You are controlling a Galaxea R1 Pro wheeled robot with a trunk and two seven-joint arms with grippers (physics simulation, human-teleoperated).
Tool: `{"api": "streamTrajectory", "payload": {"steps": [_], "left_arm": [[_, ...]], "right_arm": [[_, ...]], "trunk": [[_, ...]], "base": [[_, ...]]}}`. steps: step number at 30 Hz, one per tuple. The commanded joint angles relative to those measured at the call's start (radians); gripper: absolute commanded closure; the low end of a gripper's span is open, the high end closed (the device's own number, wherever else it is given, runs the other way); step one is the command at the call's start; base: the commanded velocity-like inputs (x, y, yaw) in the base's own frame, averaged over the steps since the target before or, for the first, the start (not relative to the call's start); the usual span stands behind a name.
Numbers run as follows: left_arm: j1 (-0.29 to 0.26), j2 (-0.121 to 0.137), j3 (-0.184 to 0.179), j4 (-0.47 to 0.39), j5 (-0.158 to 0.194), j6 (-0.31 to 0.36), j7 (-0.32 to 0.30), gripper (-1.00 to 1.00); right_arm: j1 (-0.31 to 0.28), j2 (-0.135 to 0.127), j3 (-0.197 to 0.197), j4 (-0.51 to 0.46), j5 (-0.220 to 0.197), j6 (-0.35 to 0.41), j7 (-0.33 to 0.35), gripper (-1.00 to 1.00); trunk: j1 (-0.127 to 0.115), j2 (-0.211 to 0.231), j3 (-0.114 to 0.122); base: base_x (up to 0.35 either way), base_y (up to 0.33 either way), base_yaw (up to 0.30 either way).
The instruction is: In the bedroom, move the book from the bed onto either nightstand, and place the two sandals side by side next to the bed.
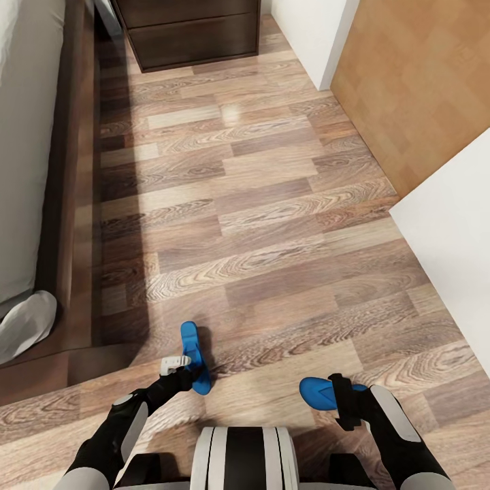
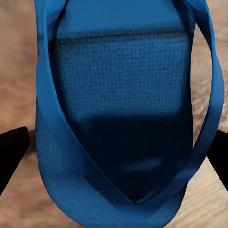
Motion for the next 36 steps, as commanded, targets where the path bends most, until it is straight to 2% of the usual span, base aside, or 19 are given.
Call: {"api": "streamTrajectory", "payload": {"steps": [1,10,11,36], "left_arm": [[0.0,-0.001,0.004,0.0,0.009,0.01,-0.006,1.0],[0.0,-0.001,0.005,0.0,0.009,0.01,-0.006,1.0],[0.0,-0.001,0.005,0.0,0.009,0.01,-0.006,1.0],[0.0,-0.001,0.004,0.0,0.009,0.011,-0.006,1.0]], "right_arm": [[0.0,0.0,-0.002,-0.001,-0.002,0.006,-0.005,-1.0],[0.0,0.0,-0.002,-0.001,-0.002,0.006,-0.005,-1.0],[0.0,0.0,-0.002,-0.001,-0.002,0.006,-0.005,1.0],[0.0,0.0,-0.002,-0.001,-0.002,0.006,-0.005,1.0]], "trunk": [[0.0,0.0,-0.001],[0.0,0.0,-0.001],[0.0,0.0,-0.001],[0.0,0.0,-0.001]], "base": [[0.0,0.0,0.0],[0.0,0.0,0.0],[0.0,0.0,0.0],[0.0,0.0,0.0]]}}
